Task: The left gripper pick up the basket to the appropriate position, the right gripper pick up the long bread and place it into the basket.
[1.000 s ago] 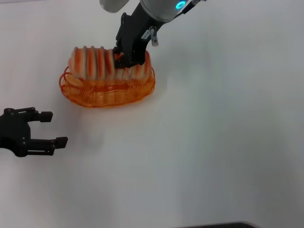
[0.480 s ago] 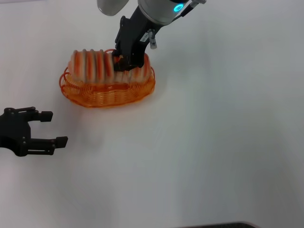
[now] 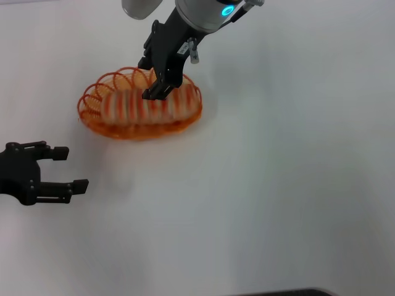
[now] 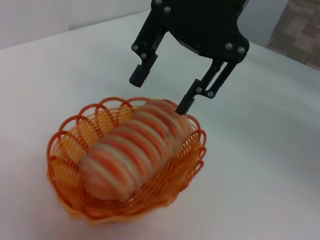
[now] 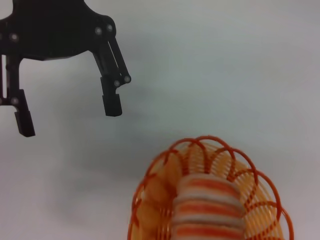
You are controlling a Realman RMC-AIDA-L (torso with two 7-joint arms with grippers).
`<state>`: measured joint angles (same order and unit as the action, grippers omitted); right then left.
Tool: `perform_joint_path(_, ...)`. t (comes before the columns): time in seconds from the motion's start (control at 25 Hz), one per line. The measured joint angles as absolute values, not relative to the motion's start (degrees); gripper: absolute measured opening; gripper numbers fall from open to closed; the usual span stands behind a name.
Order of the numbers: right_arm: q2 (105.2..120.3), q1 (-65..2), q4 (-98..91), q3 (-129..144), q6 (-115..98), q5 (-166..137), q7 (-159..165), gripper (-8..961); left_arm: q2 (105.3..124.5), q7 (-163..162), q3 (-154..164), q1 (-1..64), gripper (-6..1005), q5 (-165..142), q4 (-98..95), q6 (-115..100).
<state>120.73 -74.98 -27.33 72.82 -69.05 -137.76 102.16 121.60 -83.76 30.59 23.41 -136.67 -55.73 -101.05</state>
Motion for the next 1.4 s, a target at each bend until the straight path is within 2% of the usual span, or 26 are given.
perform_joint_path(0.44,120.81,-74.55,-27.33,73.39,-68.44,-136.49,101.66,594,121.61,-83.76,30.24,23.37,873,-137.37,-55.77,-101.35)
perform_joint_path(0.64,120.45,-72.07,-29.39,73.39,-68.40,-133.57,100.88,595,121.64,-83.76,29.75,23.37,873,-137.39,-55.93,-101.27)
perform_joint_path(0.8,120.28,-66.28,-35.60,73.38,-70.05,-129.50,99.93,597,121.41,-83.76,28.08,23.48,873,-136.94,-55.93,-101.69)
perform_joint_path(1.04,119.71,-53.92,-48.71,72.82,-76.14,-121.51,99.29,599,121.00,-84.87,27.16,24.07,873,-136.84,-56.54,-102.38)
perform_joint_path(1.2,118.94,-48.81,-50.46,68.98,-81.21,-118.12,96.96,597,120.82,-85.12,26.57,24.28,872,-136.14,-56.74,-103.15)
perform_joint_path(1.4,119.09,-42.49,-50.60,57.61,-89.17,-117.53,89.62,593,120.05,-84.81,23.12,24.63,872,-134.00,-56.48,-106.15)
